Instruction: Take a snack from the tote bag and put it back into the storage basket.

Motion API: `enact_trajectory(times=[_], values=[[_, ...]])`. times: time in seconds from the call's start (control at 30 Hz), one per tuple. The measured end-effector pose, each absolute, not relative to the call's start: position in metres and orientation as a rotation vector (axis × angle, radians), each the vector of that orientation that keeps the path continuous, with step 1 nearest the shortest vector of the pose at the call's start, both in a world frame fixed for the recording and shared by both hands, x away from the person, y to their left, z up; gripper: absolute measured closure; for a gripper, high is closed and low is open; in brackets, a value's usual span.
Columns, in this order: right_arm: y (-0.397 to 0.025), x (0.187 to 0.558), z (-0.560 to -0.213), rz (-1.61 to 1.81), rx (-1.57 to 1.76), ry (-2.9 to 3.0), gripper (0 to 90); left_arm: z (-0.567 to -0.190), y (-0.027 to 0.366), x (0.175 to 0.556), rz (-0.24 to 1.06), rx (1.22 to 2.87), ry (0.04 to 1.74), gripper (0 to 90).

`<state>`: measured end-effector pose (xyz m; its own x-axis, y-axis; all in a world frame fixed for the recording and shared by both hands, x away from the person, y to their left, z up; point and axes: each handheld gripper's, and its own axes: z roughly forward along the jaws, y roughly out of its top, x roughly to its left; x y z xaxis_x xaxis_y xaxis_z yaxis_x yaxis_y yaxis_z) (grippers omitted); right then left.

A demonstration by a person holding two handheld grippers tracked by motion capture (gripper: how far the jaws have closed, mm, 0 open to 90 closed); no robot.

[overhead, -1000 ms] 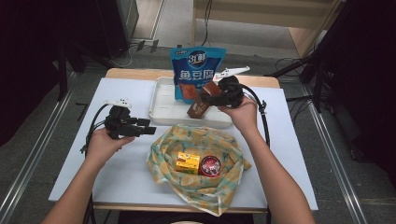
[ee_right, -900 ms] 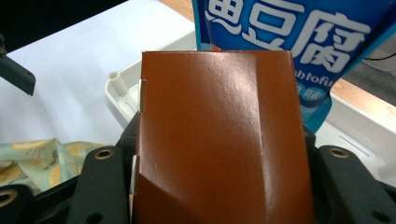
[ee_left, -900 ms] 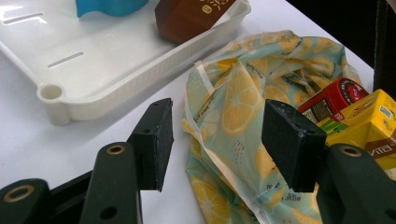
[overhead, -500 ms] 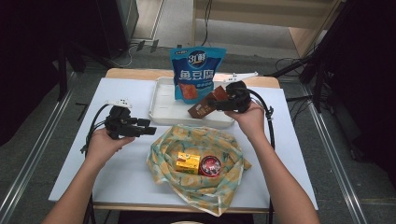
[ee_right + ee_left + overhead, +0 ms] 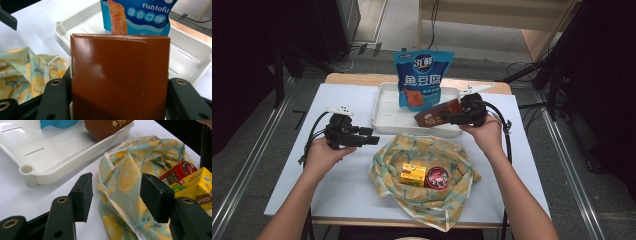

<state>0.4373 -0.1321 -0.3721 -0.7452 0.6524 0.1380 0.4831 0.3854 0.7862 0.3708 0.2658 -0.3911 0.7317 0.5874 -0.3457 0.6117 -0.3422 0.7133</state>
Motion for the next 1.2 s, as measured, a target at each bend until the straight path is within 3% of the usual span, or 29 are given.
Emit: enact_trajectory(times=[0.43,1.2], values=[[-0.145,0.433,-0.391,1.289,1.014,2.477,45.6,-0.392,0.265,0.371,-0.035,2.04,0.909,44.0],[-0.107,0.447,-0.403,1.313,0.939,2.535,45.4,-0.392,0.265,0.371,-0.037,2.044,0.907,44.0]])
